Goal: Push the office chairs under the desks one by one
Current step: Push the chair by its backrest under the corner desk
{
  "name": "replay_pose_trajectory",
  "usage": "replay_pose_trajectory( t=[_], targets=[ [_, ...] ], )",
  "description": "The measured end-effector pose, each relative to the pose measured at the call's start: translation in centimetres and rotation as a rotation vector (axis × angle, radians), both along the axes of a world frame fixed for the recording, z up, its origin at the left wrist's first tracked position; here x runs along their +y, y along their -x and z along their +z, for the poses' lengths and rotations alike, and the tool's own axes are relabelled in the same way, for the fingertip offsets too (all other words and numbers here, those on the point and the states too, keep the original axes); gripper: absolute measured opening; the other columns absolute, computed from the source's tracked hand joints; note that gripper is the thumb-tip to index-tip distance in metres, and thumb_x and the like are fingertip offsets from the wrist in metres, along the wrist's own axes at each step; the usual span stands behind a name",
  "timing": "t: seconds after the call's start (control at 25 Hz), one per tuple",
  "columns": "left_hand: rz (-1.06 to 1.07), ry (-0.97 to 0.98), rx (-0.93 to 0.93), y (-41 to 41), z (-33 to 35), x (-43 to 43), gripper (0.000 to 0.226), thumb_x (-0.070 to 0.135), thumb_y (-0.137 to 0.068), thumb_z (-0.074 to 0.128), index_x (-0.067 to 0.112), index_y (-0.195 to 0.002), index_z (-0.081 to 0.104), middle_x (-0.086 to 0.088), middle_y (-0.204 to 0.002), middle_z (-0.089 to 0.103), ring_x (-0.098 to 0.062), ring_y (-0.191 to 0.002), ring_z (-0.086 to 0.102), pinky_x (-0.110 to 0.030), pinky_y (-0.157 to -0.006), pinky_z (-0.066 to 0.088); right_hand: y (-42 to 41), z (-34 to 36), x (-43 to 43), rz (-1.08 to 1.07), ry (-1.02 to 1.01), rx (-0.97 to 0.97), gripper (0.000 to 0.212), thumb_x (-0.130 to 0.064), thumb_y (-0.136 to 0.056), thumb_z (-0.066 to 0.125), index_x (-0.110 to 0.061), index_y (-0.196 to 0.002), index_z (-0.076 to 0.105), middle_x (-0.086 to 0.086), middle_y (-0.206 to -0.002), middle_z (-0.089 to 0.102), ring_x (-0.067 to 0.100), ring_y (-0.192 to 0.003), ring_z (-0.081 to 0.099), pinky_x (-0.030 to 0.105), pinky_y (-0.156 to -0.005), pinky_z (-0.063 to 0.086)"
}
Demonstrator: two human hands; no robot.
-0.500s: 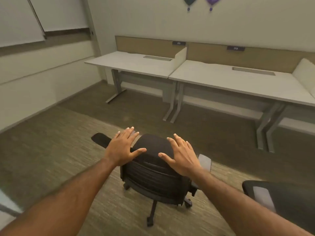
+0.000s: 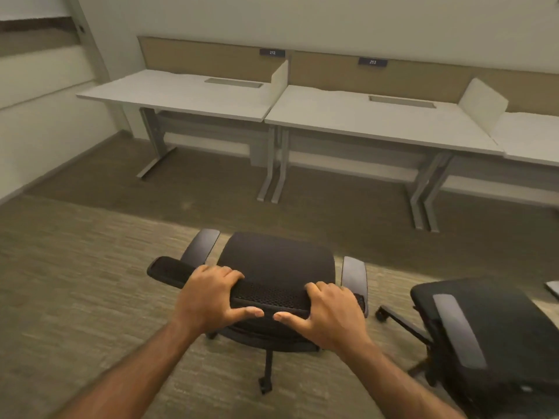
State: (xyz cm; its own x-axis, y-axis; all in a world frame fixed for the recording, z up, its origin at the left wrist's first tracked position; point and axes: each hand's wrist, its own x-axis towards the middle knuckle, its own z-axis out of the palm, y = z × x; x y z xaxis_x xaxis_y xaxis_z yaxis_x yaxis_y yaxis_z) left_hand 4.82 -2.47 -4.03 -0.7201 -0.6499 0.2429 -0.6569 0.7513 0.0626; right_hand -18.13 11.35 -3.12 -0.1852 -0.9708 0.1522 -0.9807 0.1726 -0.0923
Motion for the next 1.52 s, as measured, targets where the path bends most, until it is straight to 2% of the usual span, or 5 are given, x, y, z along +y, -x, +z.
replay_pose_trajectory(
  t=[0.48,0.68,0.96,1.16,1.52],
  targets=[
    [0.104,0.03,0.132,2.4,0.2,-1.0,0.094,0.101,-0.069,0.035,0.017,-0.083,0.073,0.003,-0.076,0.071,-0.023,-0.069,0.068,-0.04,-0.072,0.053,3.0,0.9,-3.5,0.08,0.094,0.058,0.088,-0.1,-0.075,0.025,-0.019,-0.067,0.057,-0.003,-0.063,0.059,0.018,-0.055,0.054,0.032,-0.052,0.038],
    [0.198,-0.012,0.096,5.3,0.5,-0.8,0.091,0.1,-0.072,0.037,0.018,-0.087,0.073,0.004,-0.081,0.071,-0.02,-0.074,0.069,-0.039,-0.075,0.054,7.3,0.9,-6.1,0.18,0.107,0.073,0.089,-0.099,-0.074,0.024,-0.018,-0.069,0.06,-0.003,-0.064,0.06,0.019,-0.058,0.057,0.033,-0.054,0.039],
    [0.282,-0.302,-0.002,4.7,2.7,-6.5,0.101,0.109,-0.056,0.035,0.039,-0.123,0.065,0.022,-0.106,0.07,-0.002,-0.097,0.065,-0.025,-0.08,0.049,12.8,0.8,-13.4,0.366,0.131,0.056,0.085,-0.099,-0.073,0.032,-0.019,-0.068,0.057,-0.004,-0.064,0.058,0.02,-0.06,0.057,0.034,-0.055,0.041],
    [0.364,-0.396,0.035,1.8,3.4,-11.7,0.098,0.108,-0.053,0.041,0.042,-0.12,0.067,0.029,-0.096,0.067,0.008,-0.085,0.061,-0.012,-0.067,0.04,14.9,0.8,-19.1,0.445,0.146,0.031,0.085,-0.099,-0.074,0.029,-0.019,-0.068,0.056,-0.004,-0.064,0.057,0.021,-0.061,0.058,0.037,-0.057,0.046],
    [0.515,-0.296,0.12,1.9,2.6,-21.9,0.098,0.108,-0.051,0.037,0.034,-0.104,0.075,0.018,-0.087,0.07,-0.005,-0.08,0.065,-0.024,-0.066,0.044,15.2,0.7,-32.8,0.531,0.169,0.05,0.082,-0.101,-0.072,0.024,-0.022,-0.065,0.044,-0.005,-0.062,0.053,0.021,-0.06,0.057,0.034,-0.056,0.032]
  ],
)
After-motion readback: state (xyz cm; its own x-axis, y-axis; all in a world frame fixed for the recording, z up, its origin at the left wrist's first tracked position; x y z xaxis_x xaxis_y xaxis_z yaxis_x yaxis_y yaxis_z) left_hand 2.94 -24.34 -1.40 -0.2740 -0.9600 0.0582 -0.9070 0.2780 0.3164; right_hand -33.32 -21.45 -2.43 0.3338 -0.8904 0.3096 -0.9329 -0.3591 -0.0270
